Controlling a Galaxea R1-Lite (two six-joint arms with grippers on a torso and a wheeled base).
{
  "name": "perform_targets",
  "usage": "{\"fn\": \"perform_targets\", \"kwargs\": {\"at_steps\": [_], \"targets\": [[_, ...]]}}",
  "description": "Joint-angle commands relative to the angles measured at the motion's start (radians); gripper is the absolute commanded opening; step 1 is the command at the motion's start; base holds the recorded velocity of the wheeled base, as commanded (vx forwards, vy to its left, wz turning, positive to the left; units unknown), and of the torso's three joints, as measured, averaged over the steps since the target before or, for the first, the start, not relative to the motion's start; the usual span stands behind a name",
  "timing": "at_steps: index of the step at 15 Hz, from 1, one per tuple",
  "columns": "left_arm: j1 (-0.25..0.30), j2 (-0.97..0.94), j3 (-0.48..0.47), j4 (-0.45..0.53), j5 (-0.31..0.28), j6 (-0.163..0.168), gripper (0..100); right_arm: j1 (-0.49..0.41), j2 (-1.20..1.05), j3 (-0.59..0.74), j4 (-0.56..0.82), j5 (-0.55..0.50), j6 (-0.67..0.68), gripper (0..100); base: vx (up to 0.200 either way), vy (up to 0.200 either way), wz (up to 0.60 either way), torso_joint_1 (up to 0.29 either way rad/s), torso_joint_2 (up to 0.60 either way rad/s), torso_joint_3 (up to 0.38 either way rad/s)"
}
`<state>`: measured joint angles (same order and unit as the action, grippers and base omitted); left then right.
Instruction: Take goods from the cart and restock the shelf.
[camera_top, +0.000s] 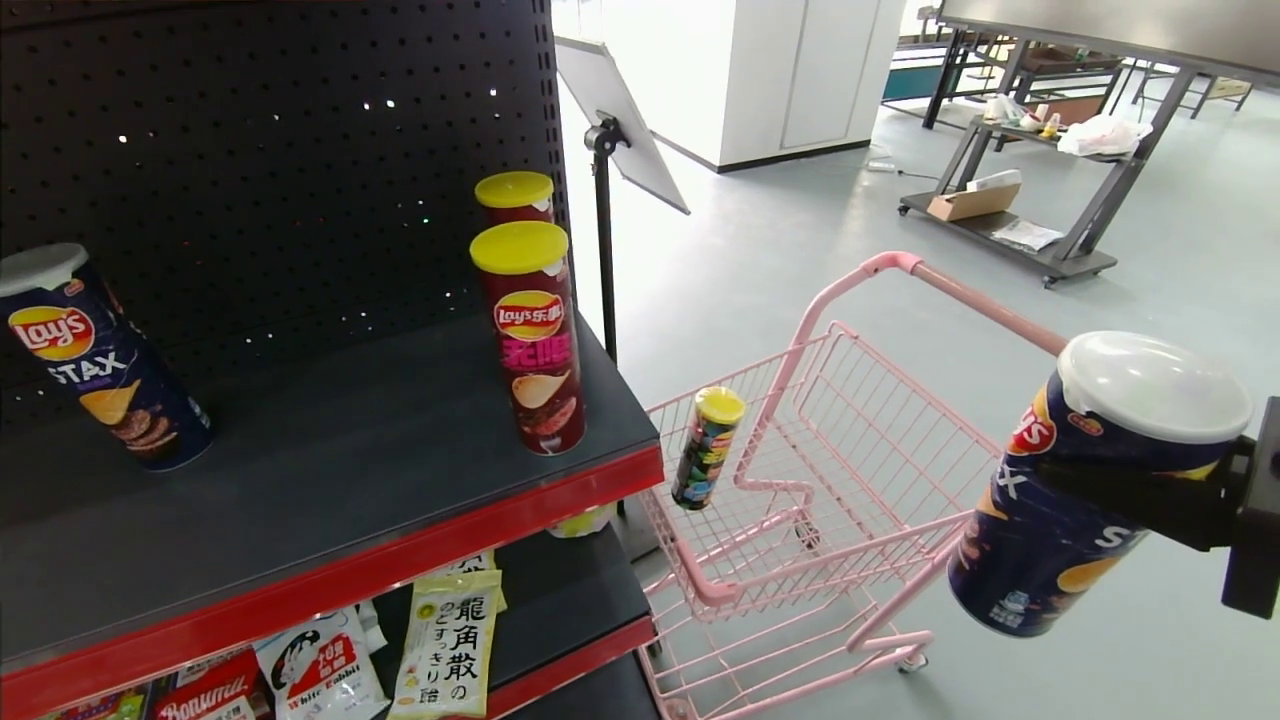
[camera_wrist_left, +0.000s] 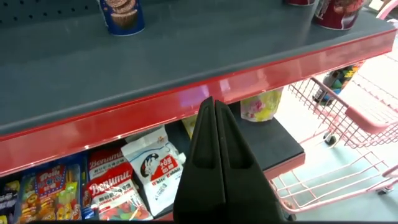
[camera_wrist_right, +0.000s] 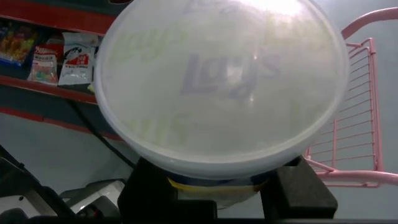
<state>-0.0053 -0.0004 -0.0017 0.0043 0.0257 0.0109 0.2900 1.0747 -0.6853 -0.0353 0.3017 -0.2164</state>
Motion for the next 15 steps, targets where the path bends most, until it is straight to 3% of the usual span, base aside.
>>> {"fn": "perform_targets", "kwargs": {"at_steps": [1,8,15], "targets": [[0.001,0.000,0.000,-0.001,0.000,0.001,0,0.001,0.001,0.001,-0.001,0.002,0.000,0,0.000,0.000,0.60,-0.002,0.01,0.007],[0.001,0.000,0.000,-0.001,0.002,0.000,0,0.001,-0.001,0.003,-0.001,0.005,0.000,0,0.000,0.000,0.60,0.008,0.00,0.000],[0.001,0.000,0.000,-0.001,0.002,0.001,0,0.003,-0.015,0.026,-0.005,0.005,-0.001,0,0.000,0.000,0.00,0.000,0.00,0.000]]}}
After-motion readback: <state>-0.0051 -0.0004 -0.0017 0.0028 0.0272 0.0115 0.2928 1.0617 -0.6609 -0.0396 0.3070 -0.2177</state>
